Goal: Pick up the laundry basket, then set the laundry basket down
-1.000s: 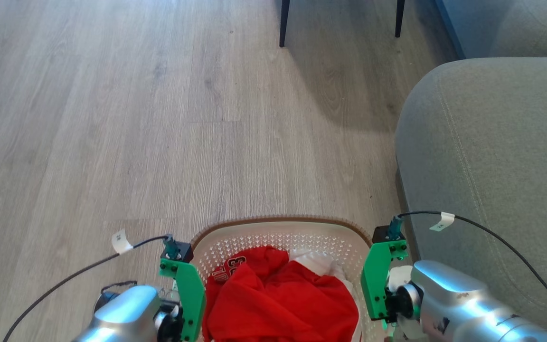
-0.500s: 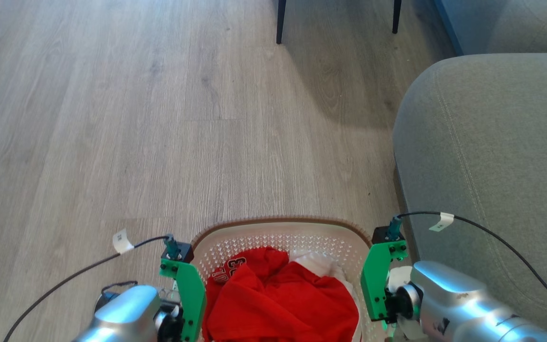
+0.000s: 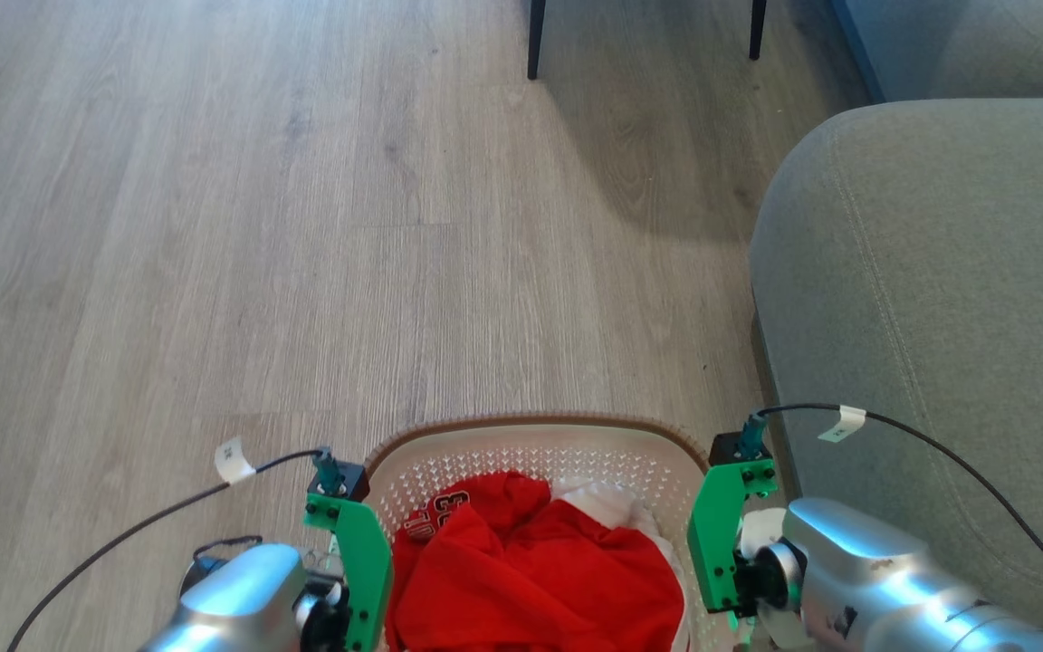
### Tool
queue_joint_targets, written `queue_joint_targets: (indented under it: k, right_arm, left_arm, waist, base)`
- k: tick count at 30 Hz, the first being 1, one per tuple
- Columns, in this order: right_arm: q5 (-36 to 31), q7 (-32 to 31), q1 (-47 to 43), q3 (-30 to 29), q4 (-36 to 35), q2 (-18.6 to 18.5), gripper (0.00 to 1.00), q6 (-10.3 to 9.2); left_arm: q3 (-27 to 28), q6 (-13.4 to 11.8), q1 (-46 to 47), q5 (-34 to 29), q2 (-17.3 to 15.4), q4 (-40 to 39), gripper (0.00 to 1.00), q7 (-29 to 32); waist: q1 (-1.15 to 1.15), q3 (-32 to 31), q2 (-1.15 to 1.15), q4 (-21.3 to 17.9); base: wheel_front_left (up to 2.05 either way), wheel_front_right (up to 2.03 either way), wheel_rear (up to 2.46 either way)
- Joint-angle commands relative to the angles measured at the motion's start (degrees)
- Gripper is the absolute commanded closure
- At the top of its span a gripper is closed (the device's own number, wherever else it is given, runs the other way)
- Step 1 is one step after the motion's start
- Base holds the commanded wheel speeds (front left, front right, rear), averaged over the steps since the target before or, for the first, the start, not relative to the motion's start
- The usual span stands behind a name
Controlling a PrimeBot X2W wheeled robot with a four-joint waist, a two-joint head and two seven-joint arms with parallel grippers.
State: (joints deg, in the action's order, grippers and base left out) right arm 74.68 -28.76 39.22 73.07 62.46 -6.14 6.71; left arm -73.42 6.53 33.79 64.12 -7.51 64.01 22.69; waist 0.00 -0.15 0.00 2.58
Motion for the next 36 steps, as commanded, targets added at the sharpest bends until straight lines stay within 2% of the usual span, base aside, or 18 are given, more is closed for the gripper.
queue_joint_targets:
  k: [1, 36]
  right_arm:
    - [0.05, 0.32, 2.03, -0.04, -2.4, 1.56, 1.0, 0.78]
    - [0.03, 0.2, 2.17, 0.21, -2.26, 1.42, 1.0, 0.78]
  left_arm:
    - [0.1, 0.95, 2.16, -0.09, 0.69, -1.99, 1.0, 0.02]
    - [0.07, 0.96, 2.2, 0.02, 0.99, -1.58, 1.0, 0.29]
  waist:
    - [0.0, 0.04, 0.0, 0.02]
    - [0.0, 0.03, 0.0, -0.07]
  base:
    - [0.0, 0.0, 0.0]
    - [0.0, 0.0, 0.0]
